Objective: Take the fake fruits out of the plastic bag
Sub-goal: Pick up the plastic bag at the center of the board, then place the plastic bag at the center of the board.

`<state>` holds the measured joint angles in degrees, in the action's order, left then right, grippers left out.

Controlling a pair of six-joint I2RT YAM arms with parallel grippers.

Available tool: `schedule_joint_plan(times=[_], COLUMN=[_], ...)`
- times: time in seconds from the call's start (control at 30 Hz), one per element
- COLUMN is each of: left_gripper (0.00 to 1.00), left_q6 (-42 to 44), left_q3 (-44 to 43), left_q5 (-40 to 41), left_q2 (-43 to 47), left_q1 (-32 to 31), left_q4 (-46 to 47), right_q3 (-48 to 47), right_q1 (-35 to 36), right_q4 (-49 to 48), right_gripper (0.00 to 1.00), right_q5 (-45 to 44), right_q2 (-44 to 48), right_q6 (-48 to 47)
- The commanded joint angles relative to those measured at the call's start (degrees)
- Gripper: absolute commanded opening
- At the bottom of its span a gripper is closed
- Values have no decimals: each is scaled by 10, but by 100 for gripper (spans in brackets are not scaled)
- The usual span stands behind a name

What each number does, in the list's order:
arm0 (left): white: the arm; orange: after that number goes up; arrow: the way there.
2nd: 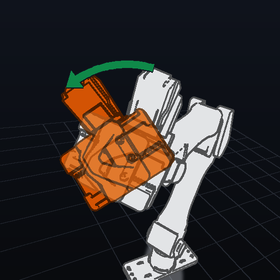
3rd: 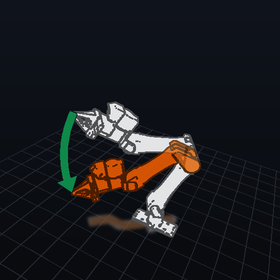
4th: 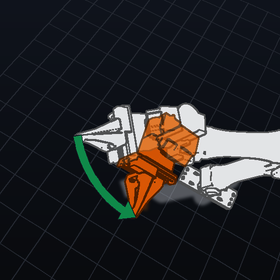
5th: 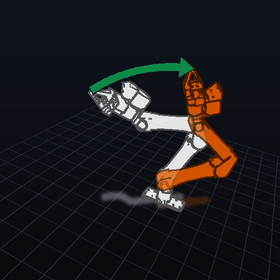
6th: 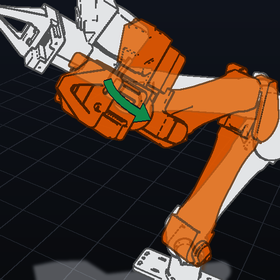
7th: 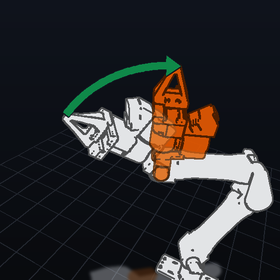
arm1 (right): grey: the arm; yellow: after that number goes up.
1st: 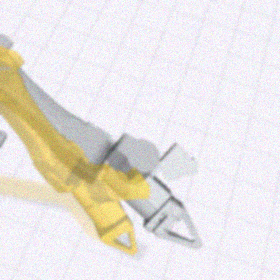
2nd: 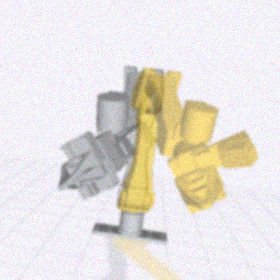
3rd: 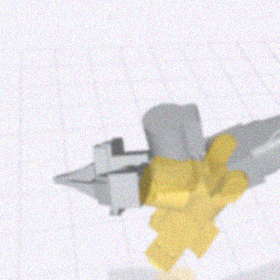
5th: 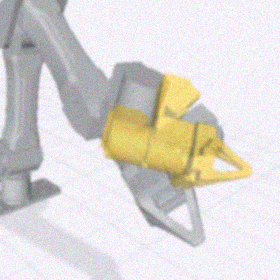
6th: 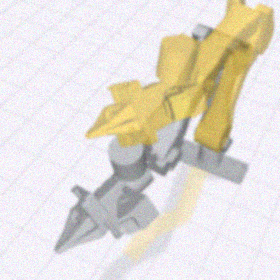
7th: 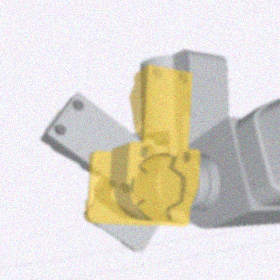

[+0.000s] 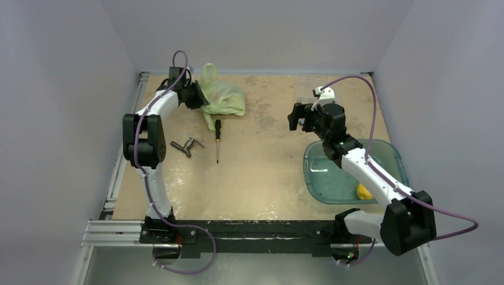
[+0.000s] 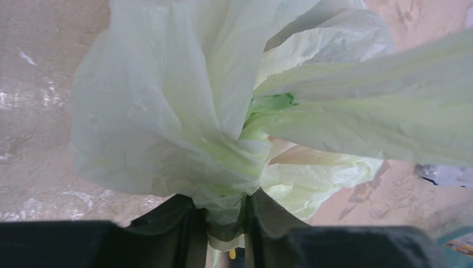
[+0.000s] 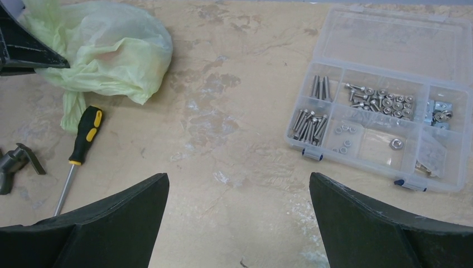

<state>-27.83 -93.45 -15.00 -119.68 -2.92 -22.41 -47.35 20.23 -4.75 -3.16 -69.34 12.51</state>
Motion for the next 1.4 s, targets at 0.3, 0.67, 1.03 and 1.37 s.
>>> schedule_joint_plan(times=[0.3,0.67,1.03,1.37], left_gripper=[0,0,0,0], left_q6=[-12,-39,-41,64], left_q3=[-17,55,205,237], left_q5=[-130,-147,-107,-142], left_q2=[69,172,311,361], left_q1=[-17,-92,-201,-240], left_q4=[76,70,6,-77], right_q3=[-28,-44,14,59], right_q1=[1,4,132,257], right_q4=[-7,8,17,35], right_gripper=[99,99,99,99], right_q5=[27,-14,-147,-190], right_q2=[-30,-67,-40,21], right_q6=[-12,4,55,86])
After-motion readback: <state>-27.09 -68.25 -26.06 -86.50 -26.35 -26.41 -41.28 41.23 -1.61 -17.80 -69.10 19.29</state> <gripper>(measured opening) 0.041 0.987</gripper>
